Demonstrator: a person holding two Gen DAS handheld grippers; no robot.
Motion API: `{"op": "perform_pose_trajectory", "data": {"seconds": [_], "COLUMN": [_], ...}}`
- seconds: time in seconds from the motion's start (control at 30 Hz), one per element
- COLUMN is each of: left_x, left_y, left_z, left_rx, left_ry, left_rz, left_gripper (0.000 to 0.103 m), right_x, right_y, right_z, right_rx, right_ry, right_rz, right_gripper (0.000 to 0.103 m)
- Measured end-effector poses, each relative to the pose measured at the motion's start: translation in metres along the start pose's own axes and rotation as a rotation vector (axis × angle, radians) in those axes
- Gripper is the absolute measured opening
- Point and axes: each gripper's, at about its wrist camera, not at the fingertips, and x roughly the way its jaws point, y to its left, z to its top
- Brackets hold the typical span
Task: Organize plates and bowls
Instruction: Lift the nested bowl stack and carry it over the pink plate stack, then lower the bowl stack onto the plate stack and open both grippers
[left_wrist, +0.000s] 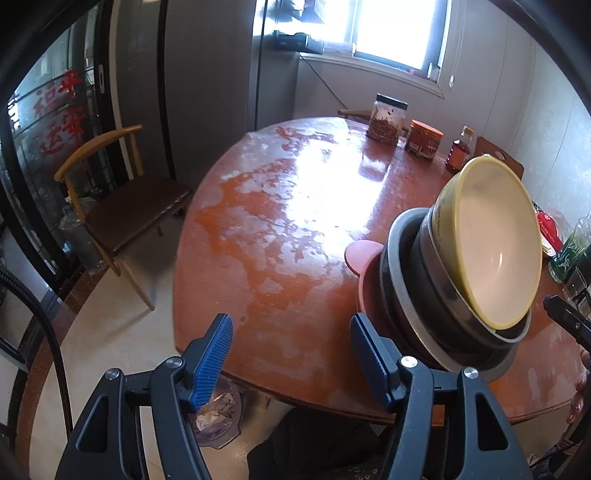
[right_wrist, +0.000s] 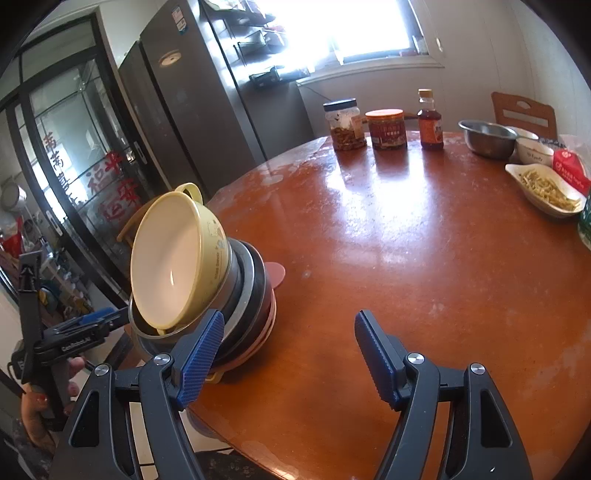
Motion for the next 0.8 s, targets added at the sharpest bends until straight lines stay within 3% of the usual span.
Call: {"op": "perform_pose_trajectory", "data": {"seconds": [0.43, 0.7, 0.8], "left_x": [0.036, 0.051, 0.054], "left_y": [-0.010, -0.036, -0.051], "left_z": [0.024, 0.027, 0.028], "left_rx": [0.099, 0.181, 0.207], "left_ry": [0.010, 0.025, 0.029], "left_rz": [-0.092, -0.144, -0.150], "left_gripper": [0.066, 0.064, 0.062], "right_x": [0.029, 0.036, 0.034], "right_y": [0.023, 0.025, 0.021], "right_z": [0.001, 0.000, -0.001], "right_rx": [-0.035, -0.092, -0.115], "right_ry": [0.039, 0.046, 0.040], "right_rz": [0.127, 0.131, 0.091], "right_gripper": [0.075, 0.075, 0.075]}}
